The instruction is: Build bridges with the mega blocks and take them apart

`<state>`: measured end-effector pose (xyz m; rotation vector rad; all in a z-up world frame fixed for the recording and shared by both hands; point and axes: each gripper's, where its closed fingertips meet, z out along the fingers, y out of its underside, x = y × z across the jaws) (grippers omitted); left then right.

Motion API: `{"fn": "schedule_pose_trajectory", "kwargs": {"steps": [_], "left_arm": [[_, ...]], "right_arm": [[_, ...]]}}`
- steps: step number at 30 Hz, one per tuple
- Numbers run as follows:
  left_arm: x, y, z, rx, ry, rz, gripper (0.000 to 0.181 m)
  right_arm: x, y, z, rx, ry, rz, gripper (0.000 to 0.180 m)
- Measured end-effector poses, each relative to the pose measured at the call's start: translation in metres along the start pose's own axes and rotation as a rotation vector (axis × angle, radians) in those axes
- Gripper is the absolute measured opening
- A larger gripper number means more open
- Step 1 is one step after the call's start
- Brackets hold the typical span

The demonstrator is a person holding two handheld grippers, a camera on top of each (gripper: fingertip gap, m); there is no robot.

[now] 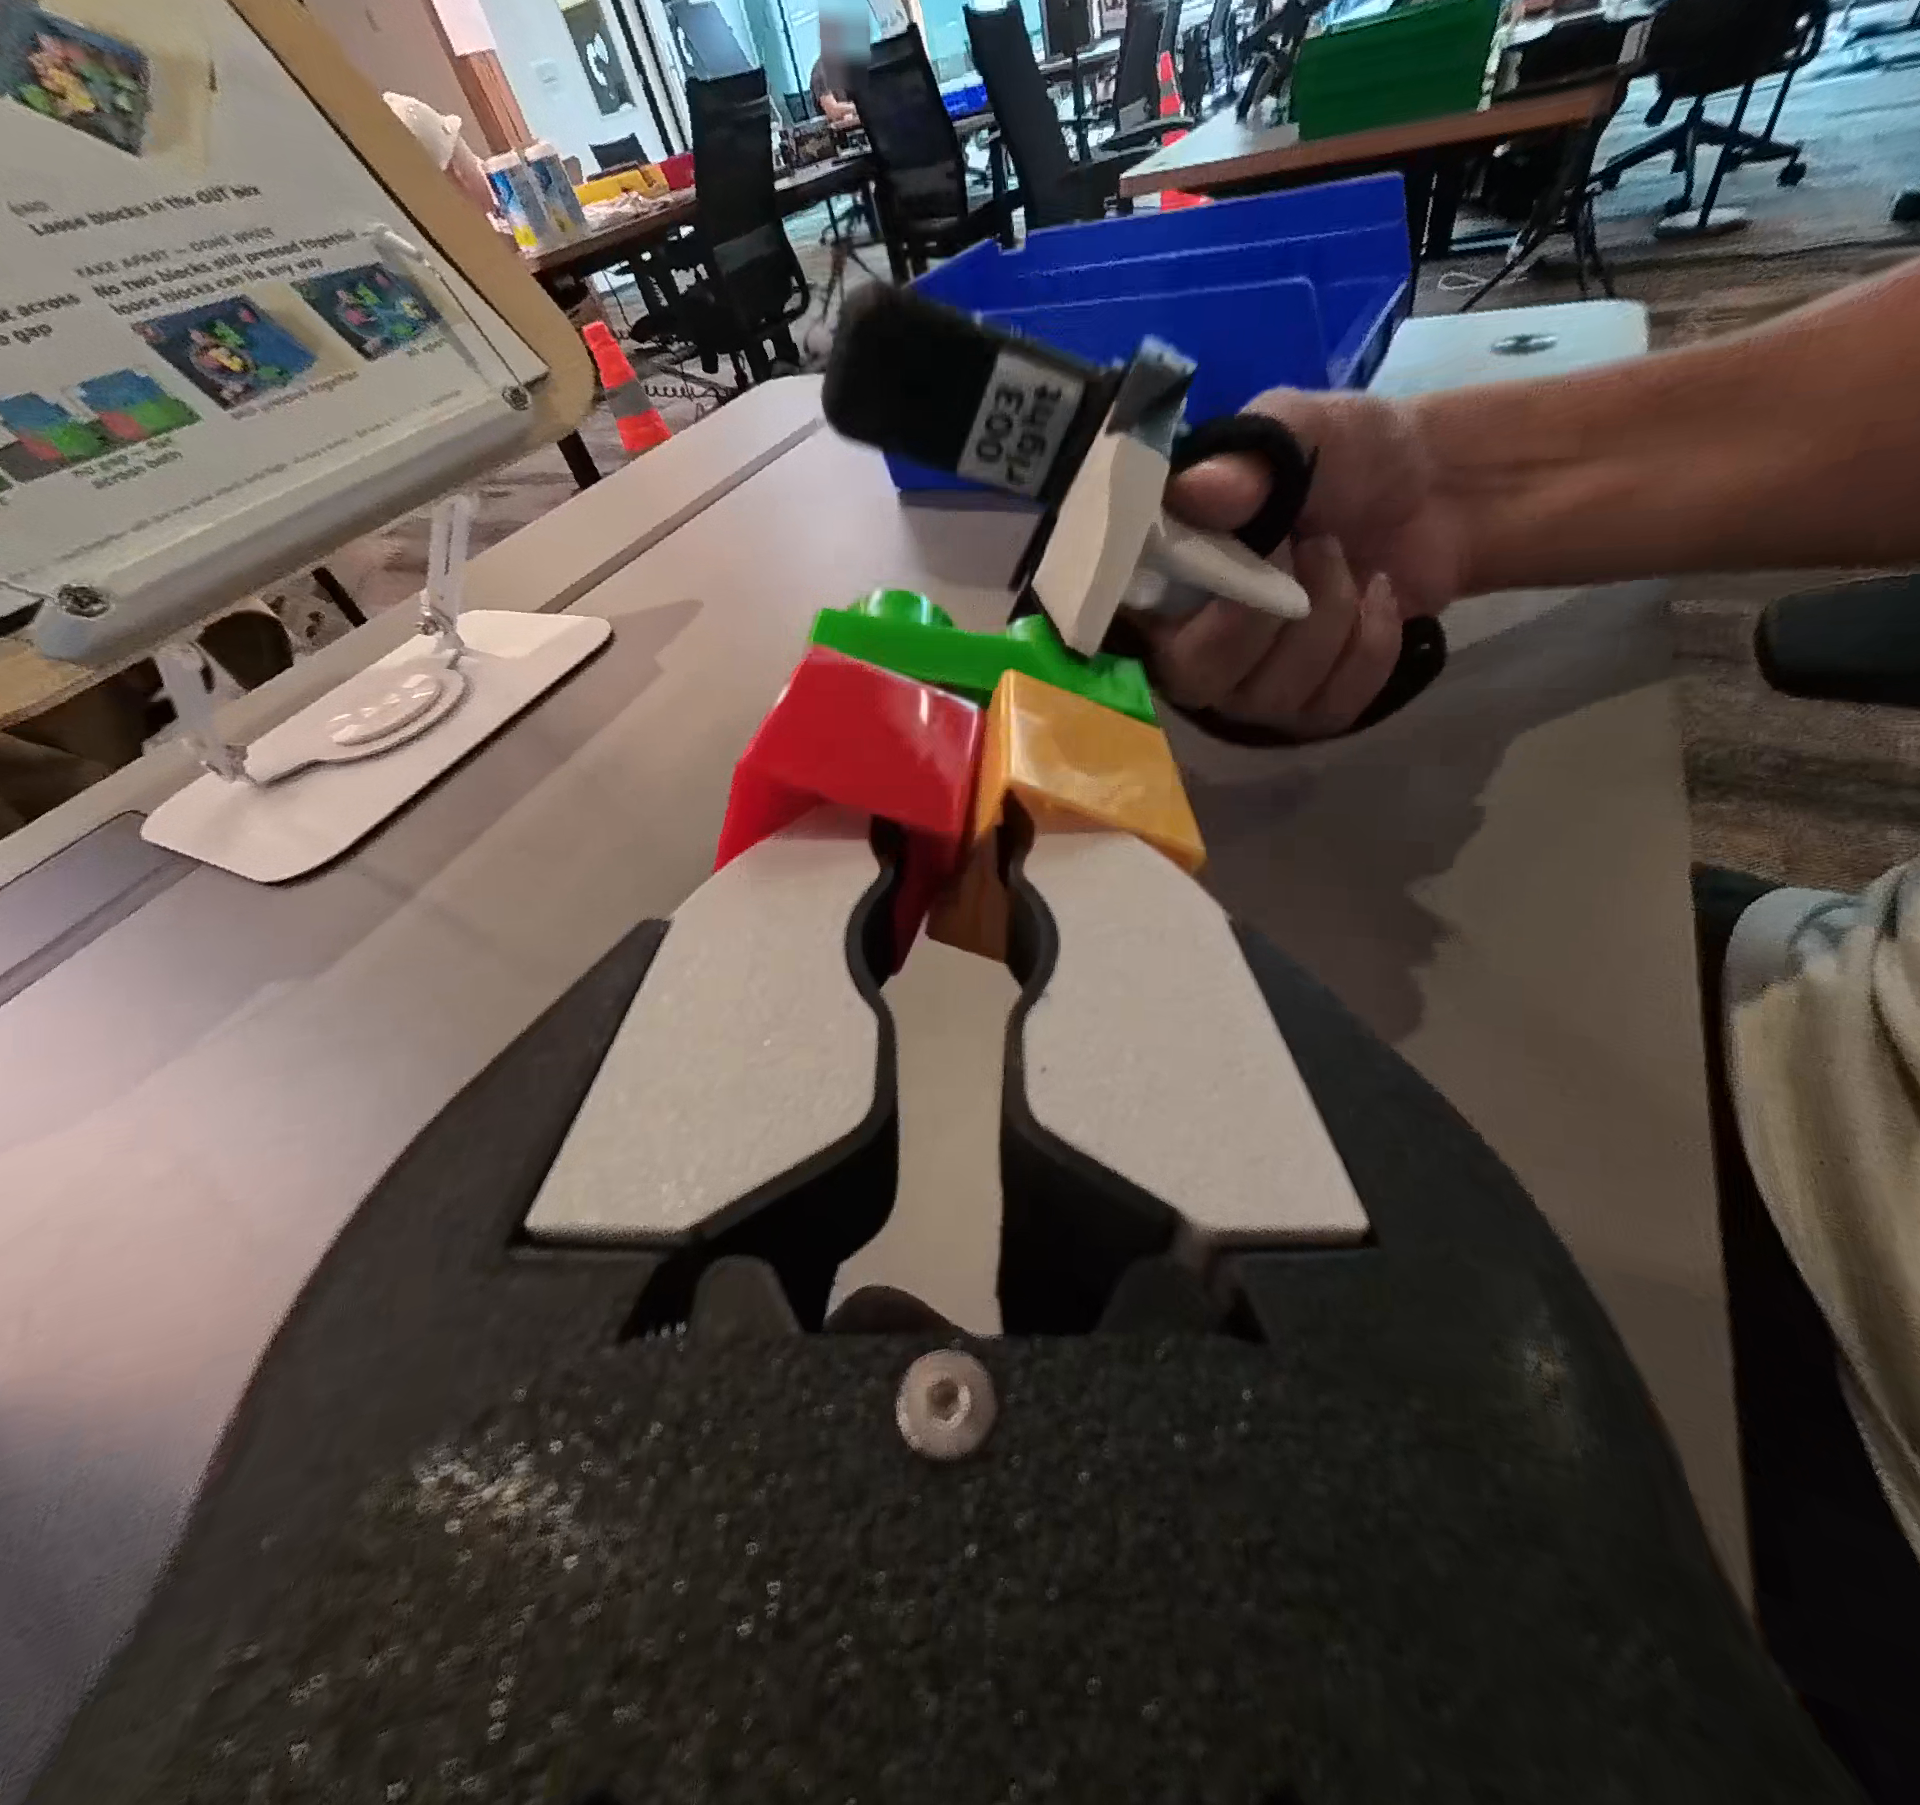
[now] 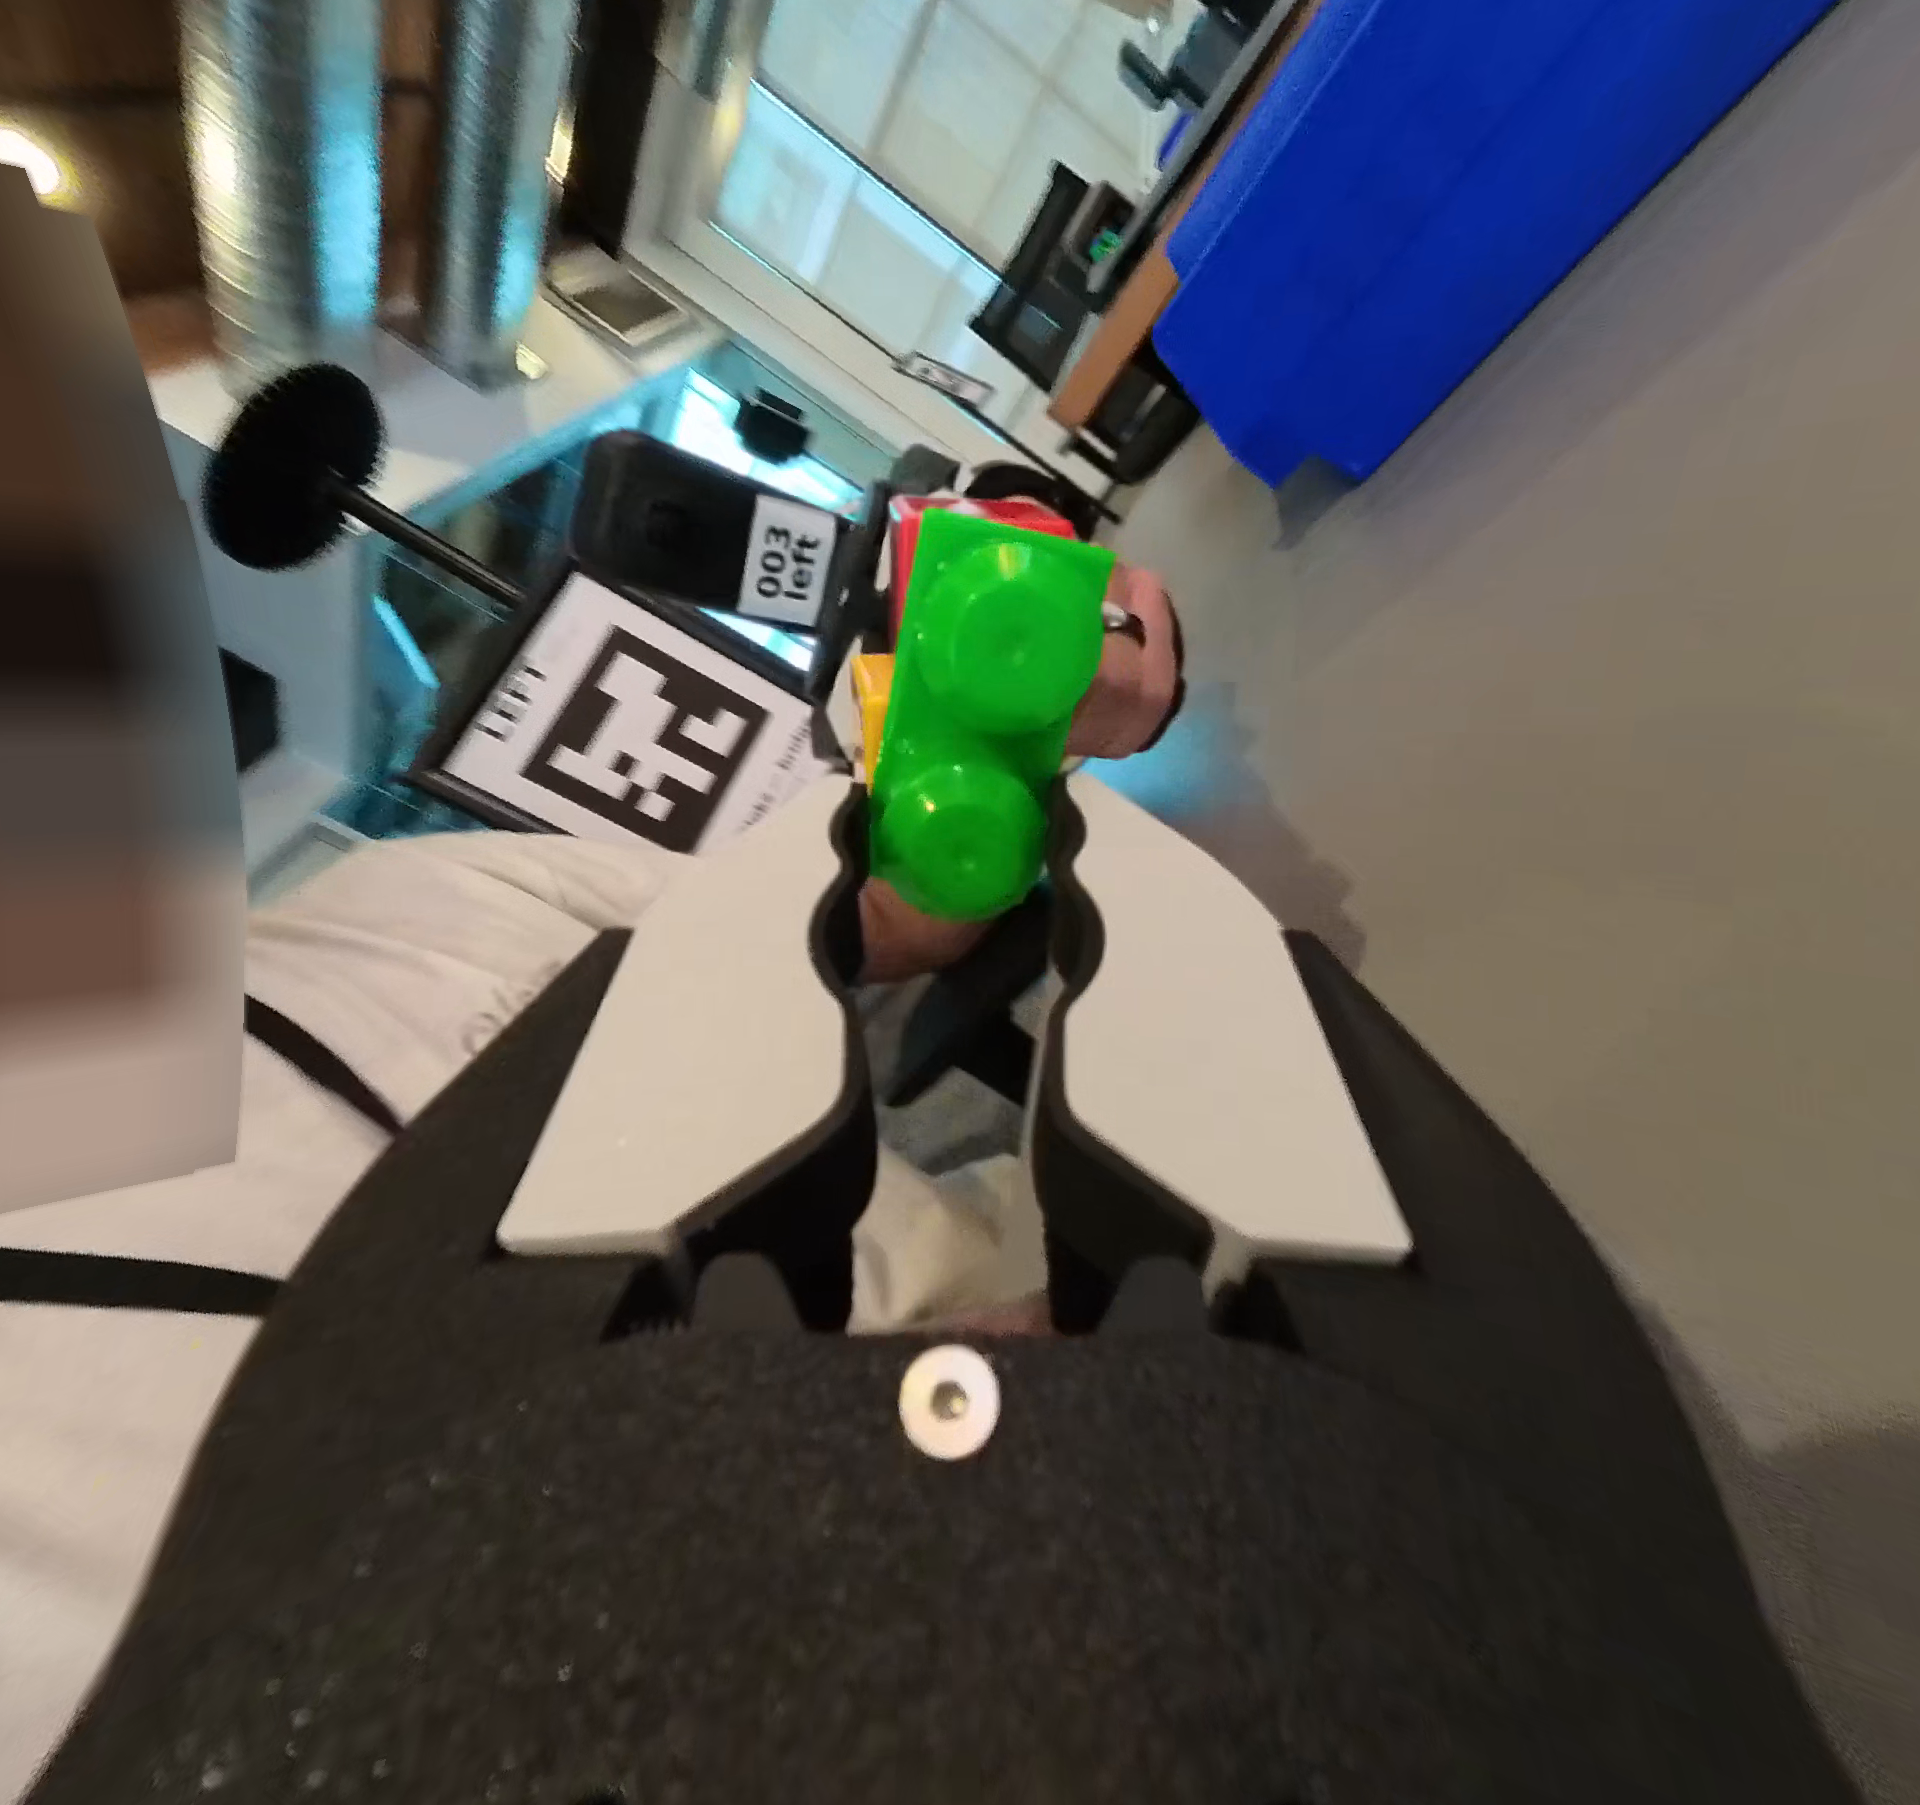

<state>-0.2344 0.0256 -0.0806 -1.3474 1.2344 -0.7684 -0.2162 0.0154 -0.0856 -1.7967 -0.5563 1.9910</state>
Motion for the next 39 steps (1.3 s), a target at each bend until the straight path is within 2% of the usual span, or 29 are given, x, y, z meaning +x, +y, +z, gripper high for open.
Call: {"fn": "schedule_pose_trajectory", "kwargs": {"steps": [6,9,12,15,18,22,36,39], "left_arm": [[-0.003,0.000,-0.006,-0.033,-0.038,0.042,0.028],[-0.002,0.002,-0.007,-0.045,-0.069,0.091,0.016],[-0.003,0.006,-0.005,-0.096,-0.094,0.121,0.013],[-0.002,0.009,-0.004,-0.116,-0.070,0.074,0.012],[-0.001,0.006,-0.004,-0.064,-0.043,0.007,0.010],[0.007,0.007,-0.003,-0.081,-0.018,0.077,0.004],[0.010,-0.003,-0.001,-0.029,0.019,0.068,0.004],[0.006,-0.010,-0.006,0.023,0.039,0.001,0.004]], "right_arm": [[0.001,-0.004,-0.008,0.123,-0.108,0.105,0.033],[0.001,-0.005,-0.011,0.147,-0.109,0.111,0.032],[0.003,-0.004,-0.011,0.144,-0.055,0.073,0.032],[0.005,0.001,-0.010,0.109,0.010,-0.011,0.032],[0.004,0.007,-0.007,0.071,0.041,-0.060,0.032],[0.002,0.006,-0.008,0.101,-0.014,-0.006,0.032],[-0.005,0.008,-0.009,0.105,-0.066,0.022,0.033],[-0.014,0.001,-0.006,0.100,-0.065,-0.008,0.035]]}}
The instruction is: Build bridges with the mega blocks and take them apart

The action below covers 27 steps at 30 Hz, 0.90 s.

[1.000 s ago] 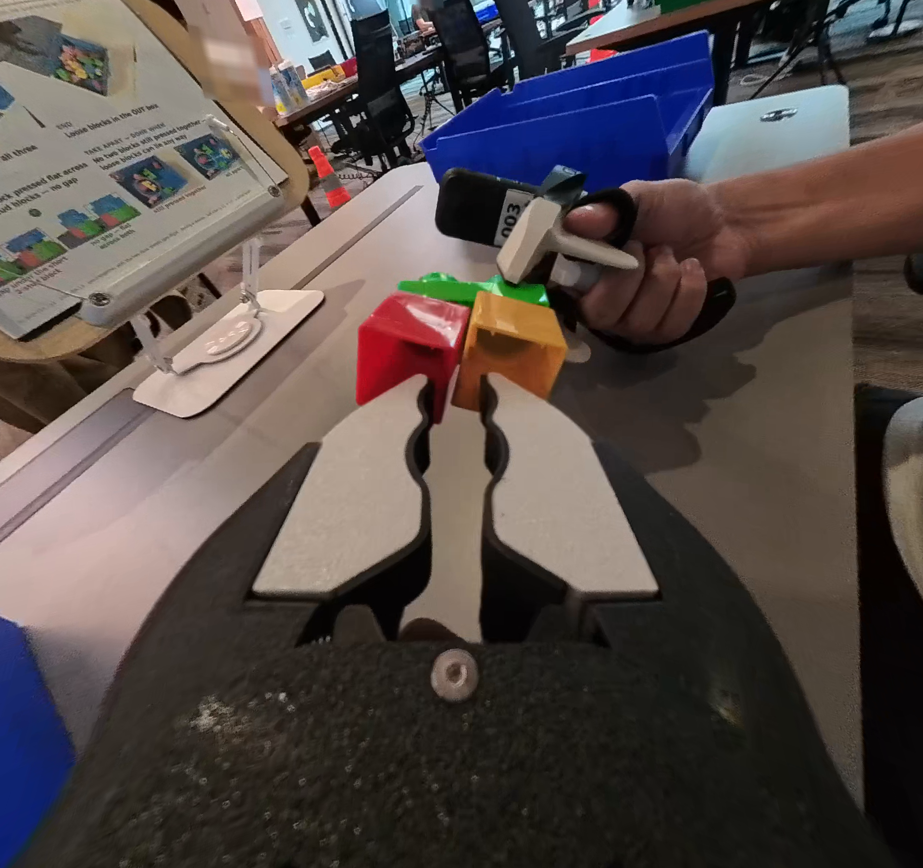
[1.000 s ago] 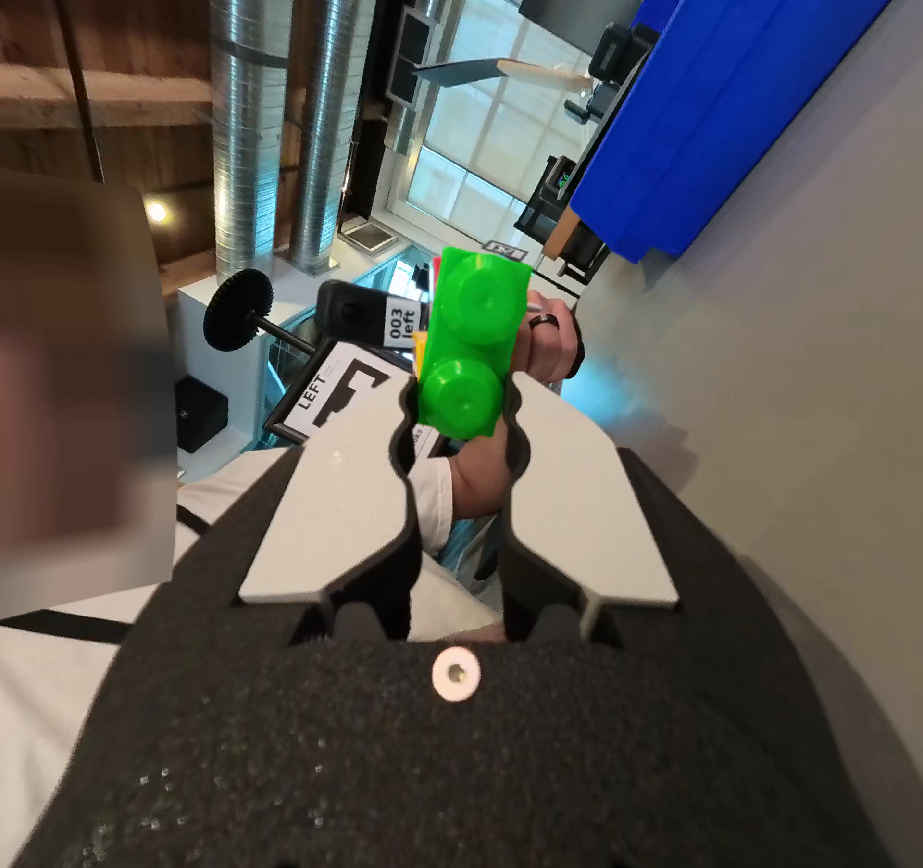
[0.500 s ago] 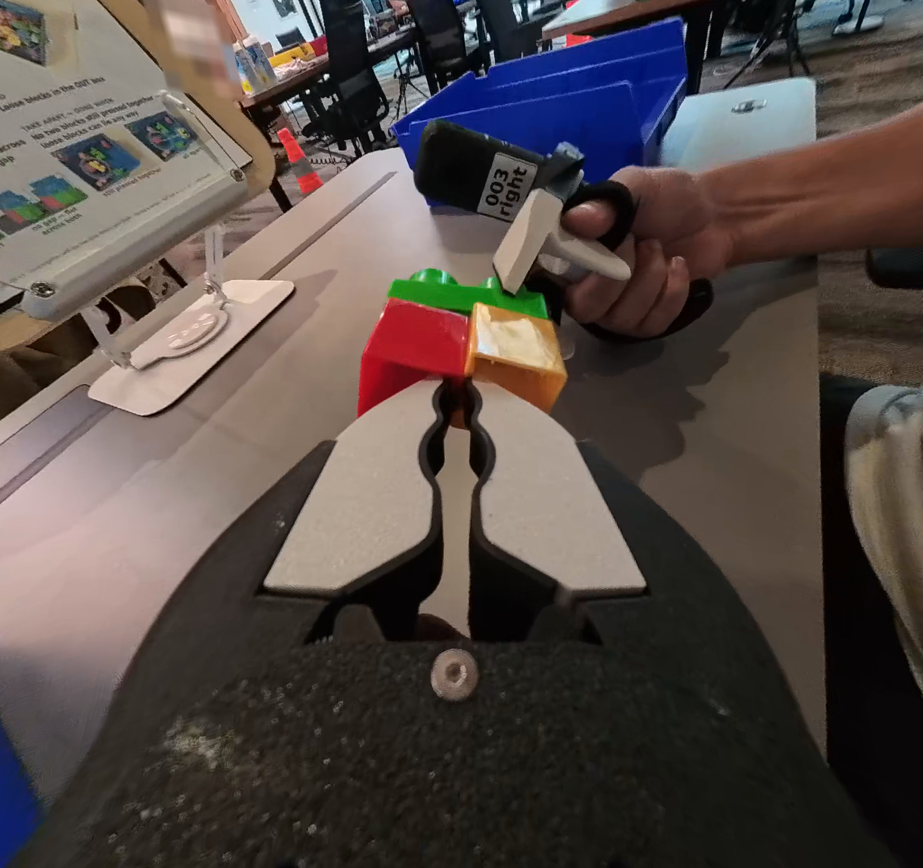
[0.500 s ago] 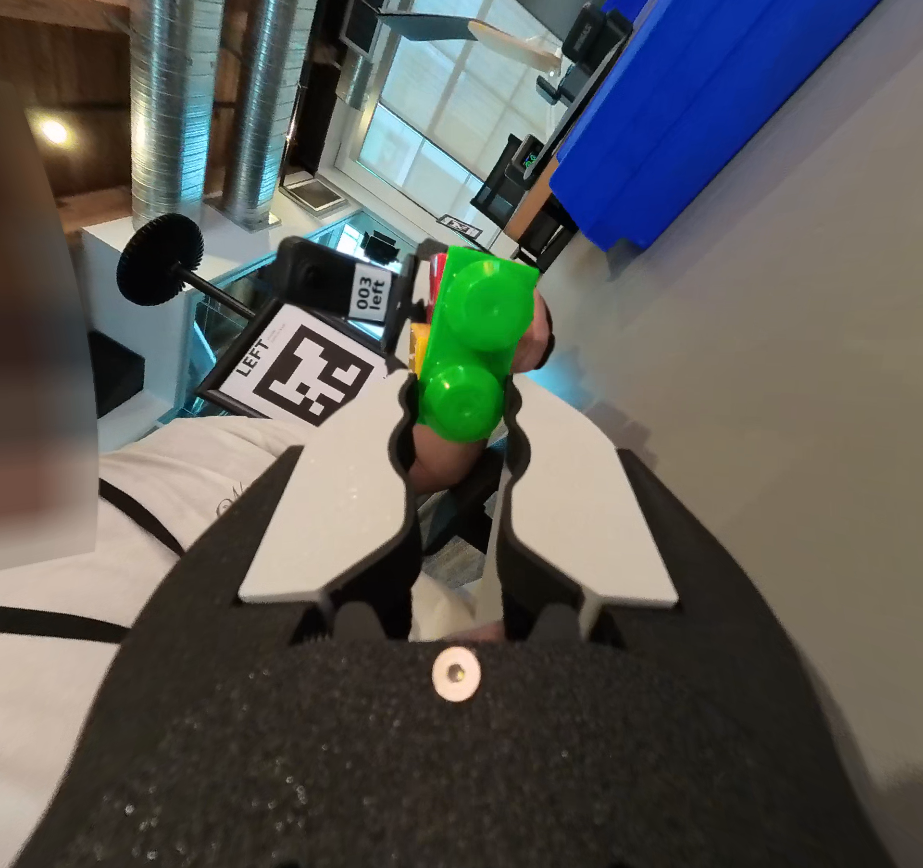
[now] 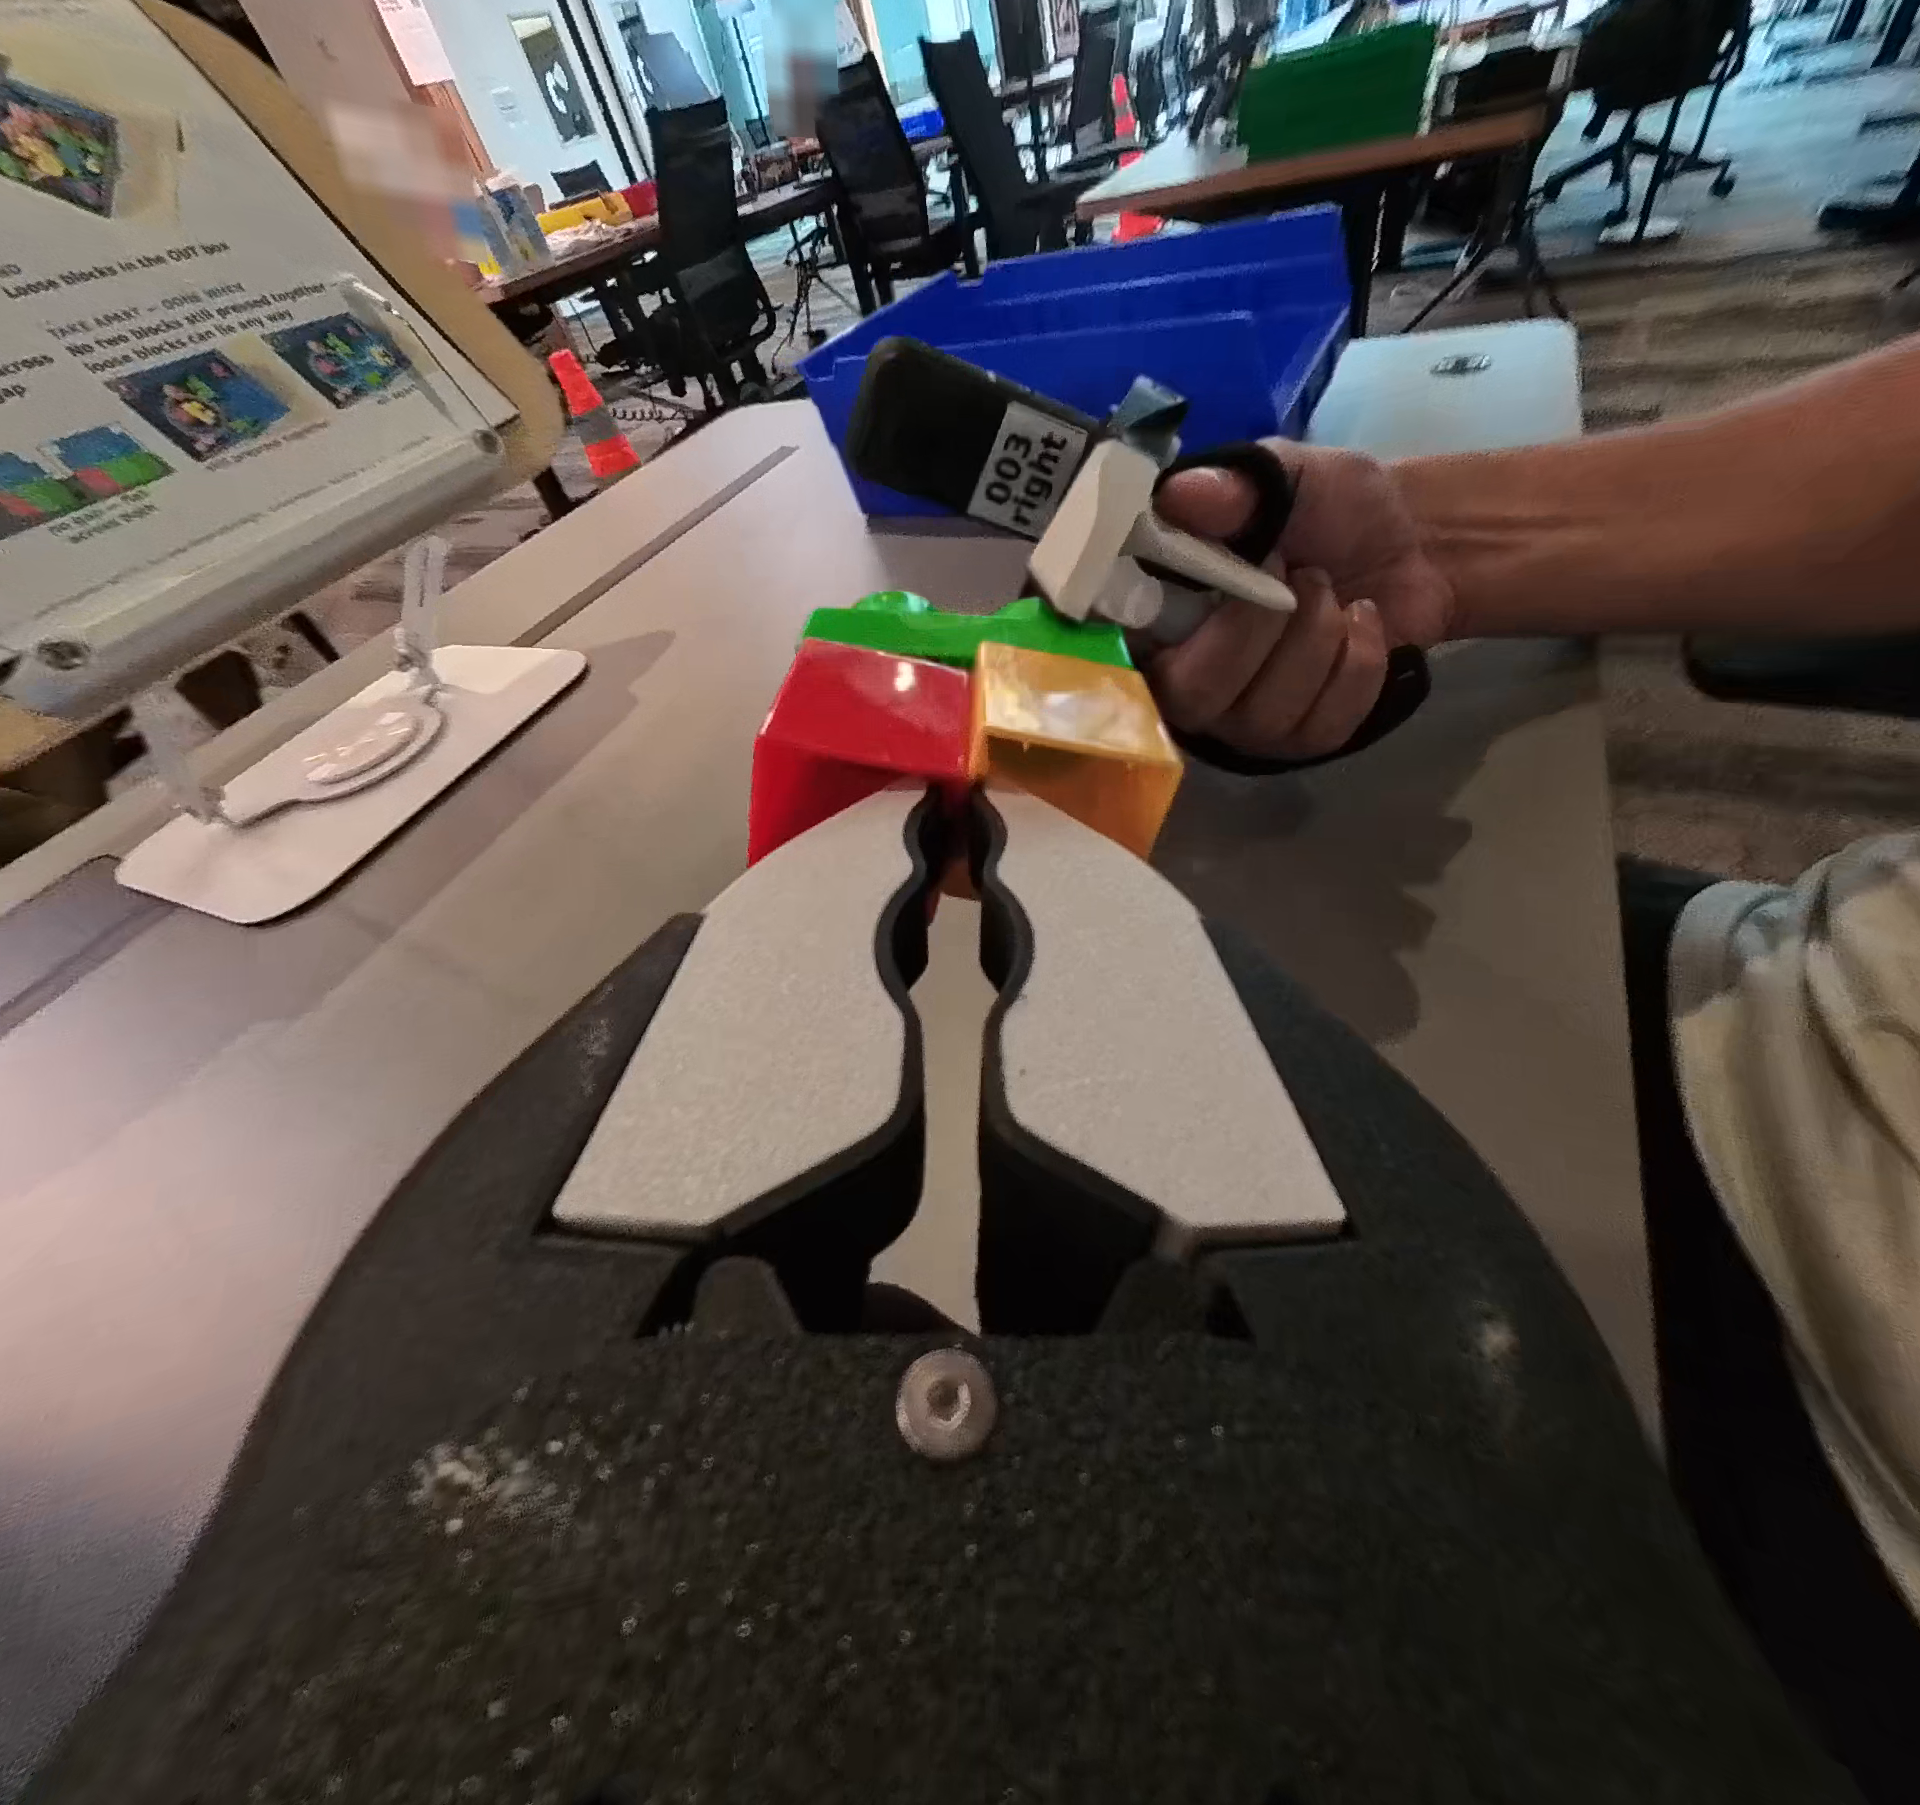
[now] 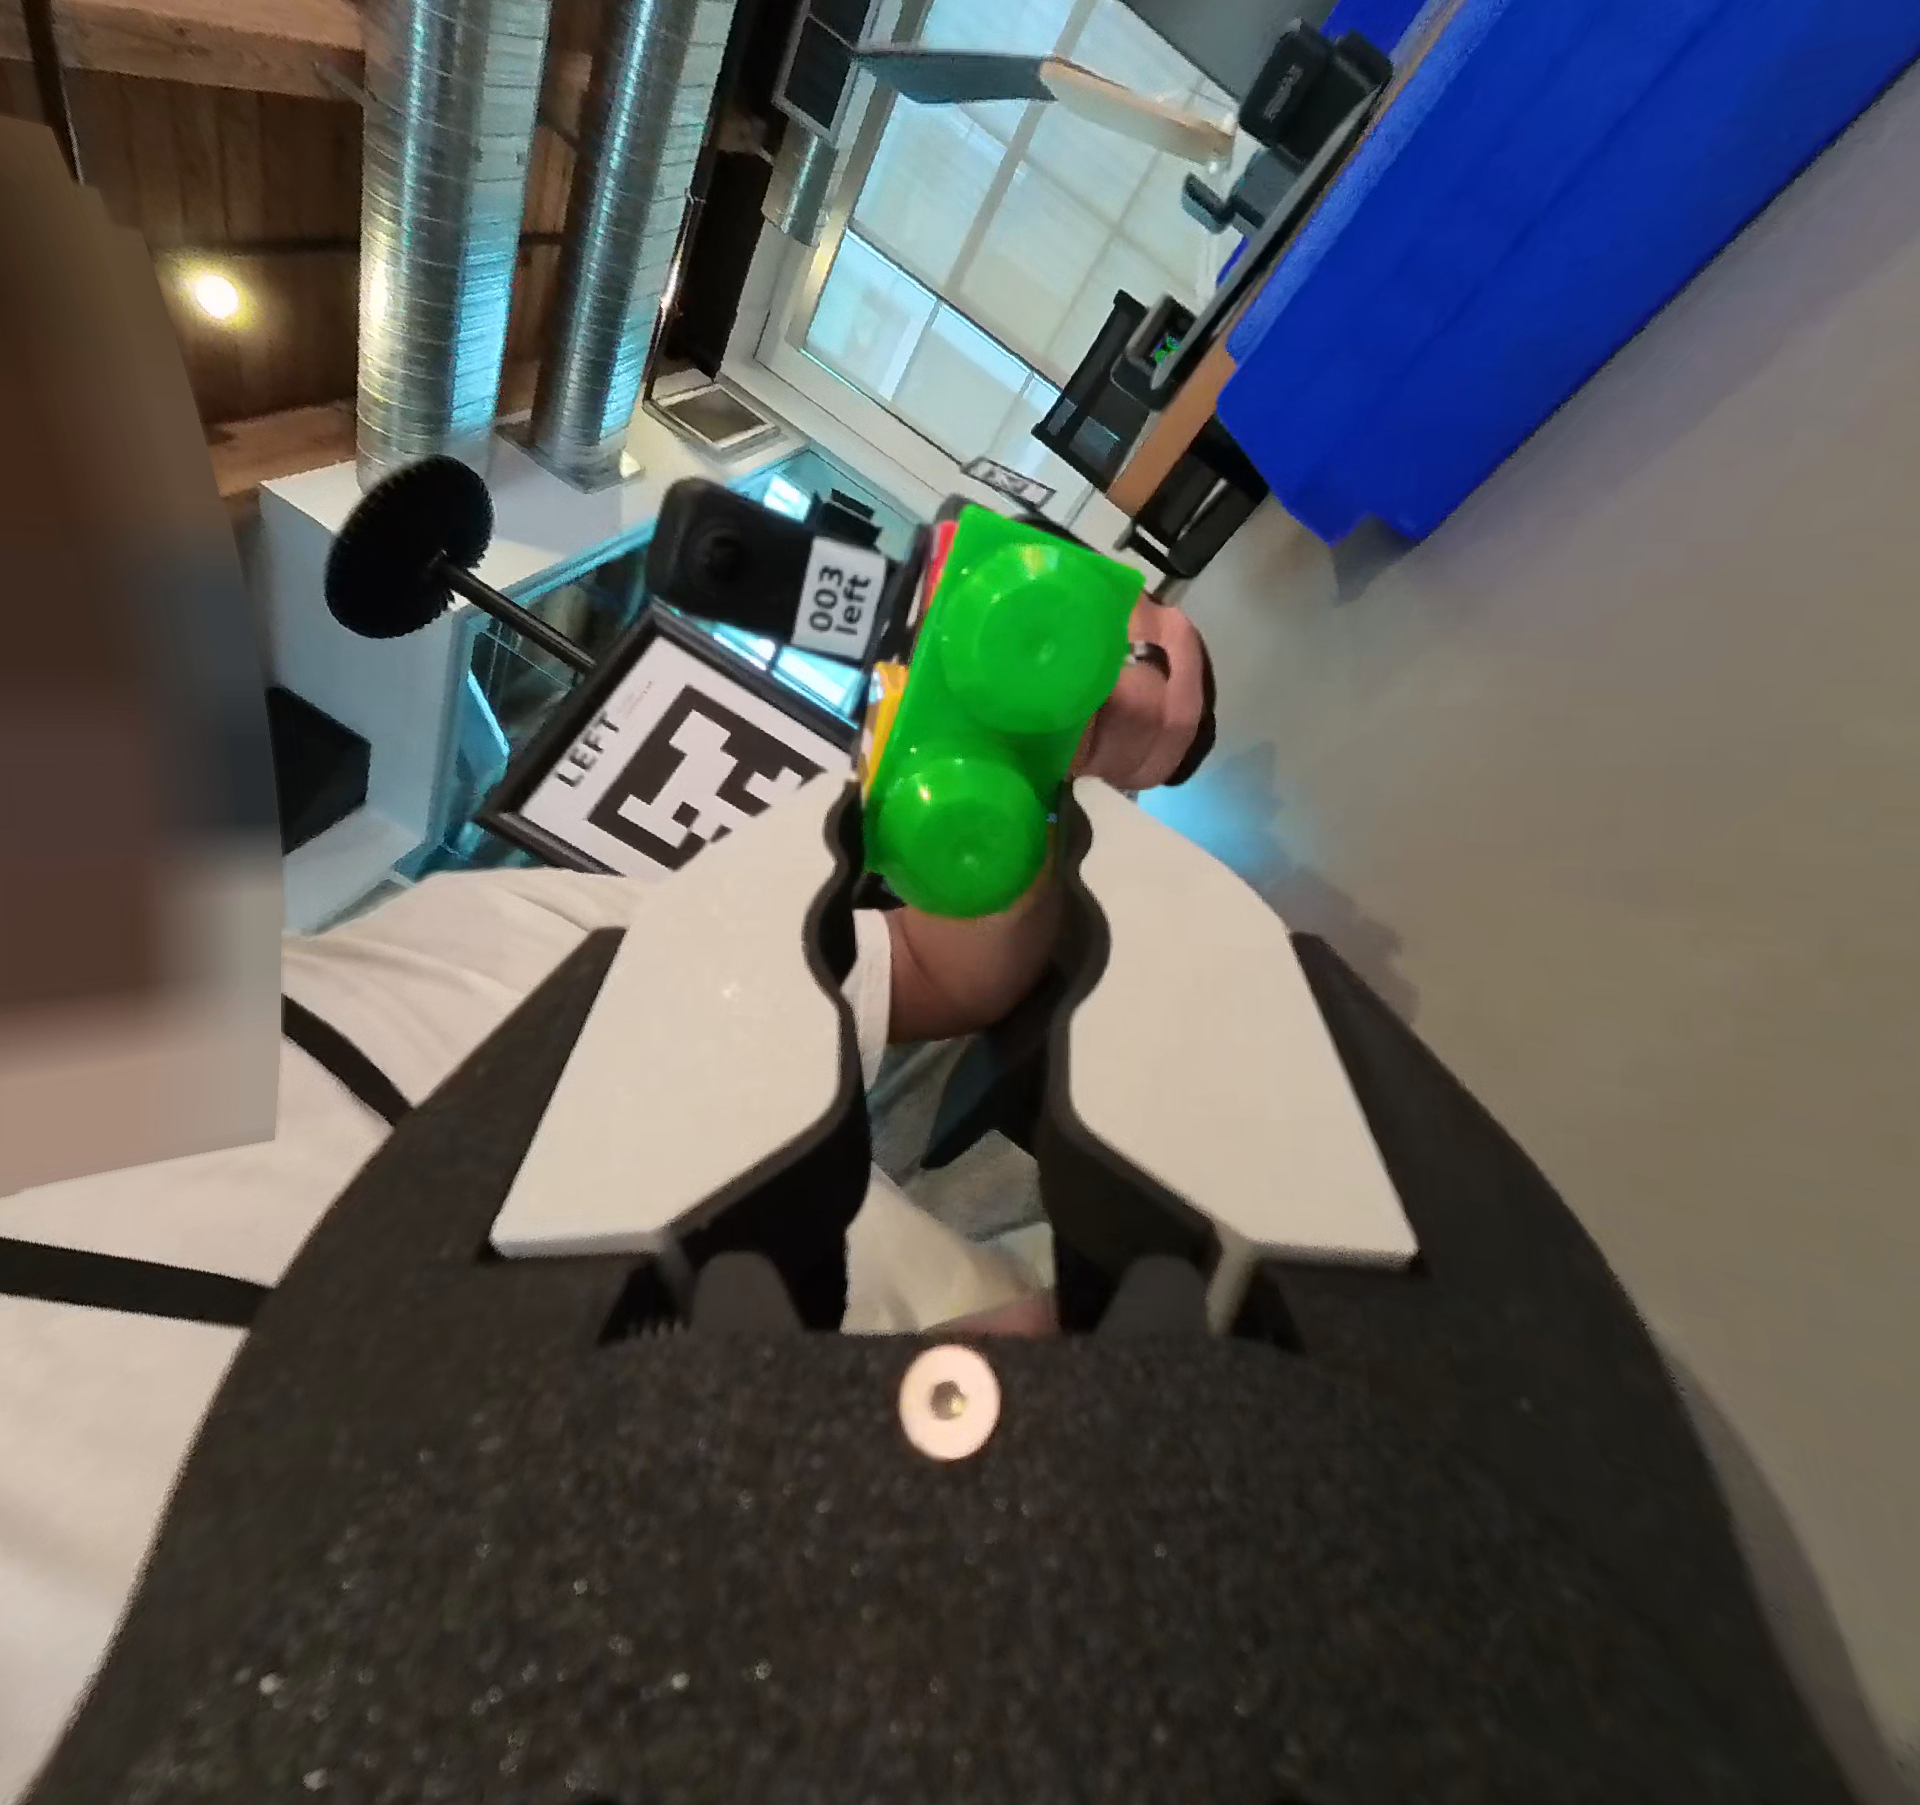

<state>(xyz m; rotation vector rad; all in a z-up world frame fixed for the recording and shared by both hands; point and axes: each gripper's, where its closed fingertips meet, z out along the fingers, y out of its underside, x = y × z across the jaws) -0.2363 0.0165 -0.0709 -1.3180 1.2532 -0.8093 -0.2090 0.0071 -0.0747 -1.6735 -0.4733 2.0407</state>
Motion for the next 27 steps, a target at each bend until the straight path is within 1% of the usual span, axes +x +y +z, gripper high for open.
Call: {"fn": "schedule_pose_trajectory", "kwargs": {"steps": [2,4,5,7,10,12,14,17,19,21,22,27], "left_arm": [[-0.003,-0.004,-0.004,0.036,0.025,-0.079,0.004],[-0.007,-0.006,-0.009,0.073,0.044,-0.161,0.004],[-0.009,-0.006,-0.011,0.092,0.054,-0.207,0.004],[-0.012,-0.006,-0.015,0.127,0.096,-0.307,0.003],[-0.009,-0.005,-0.015,0.153,0.181,-0.431,0.004],[-0.004,-0.006,-0.012,0.167,0.236,-0.484,0.003],[0.002,-0.007,-0.009,0.169,0.280,-0.520,0.003],[0.003,-0.007,-0.008,0.166,0.312,-0.561,0.004],[0.008,-0.008,-0.010,0.169,0.371,-0.599,0.004],[0.013,-0.007,-0.007,0.155,0.400,-0.616,0.004],[0.013,-0.007,-0.008,0.161,0.406,-0.620,0.004],[0.014,-0.005,-0.007,0.143,0.413,-0.619,0.004]], "right_arm": [[-0.006,0.000,0.003,-0.051,0.035,-0.104,0.040],[-0.011,0.001,0.001,-0.128,0.123,-0.282,0.047],[-0.011,-0.002,-0.003,-0.149,0.193,-0.410,0.052],[-0.016,-0.017,-0.011,-0.142,0.345,-0.707,0.050],[-0.018,-0.024,-0.017,-0.223,0.550,-1.146,0.054],[-0.018,-0.019,-0.012,-0.285,0.605,-1.361,0.053],[-0.018,-0.012,-0.004,-0.307,0.614,-1.507,0.052],[-0.017,-0.010,0.002,-0.297,0.620,-1.606,0.049],[-0.013,-0.007,0.003,-0.313,0.608,-1.640,0.038],[-0.008,-0.002,0.006,-0.348,0.601,-1.704,0.036],[-0.009,-0.002,0.007,-0.335,0.598,-1.725,0.035],[-0.011,-0.001,0.007,-0.338,0.577,-1.723,0.032]]}}
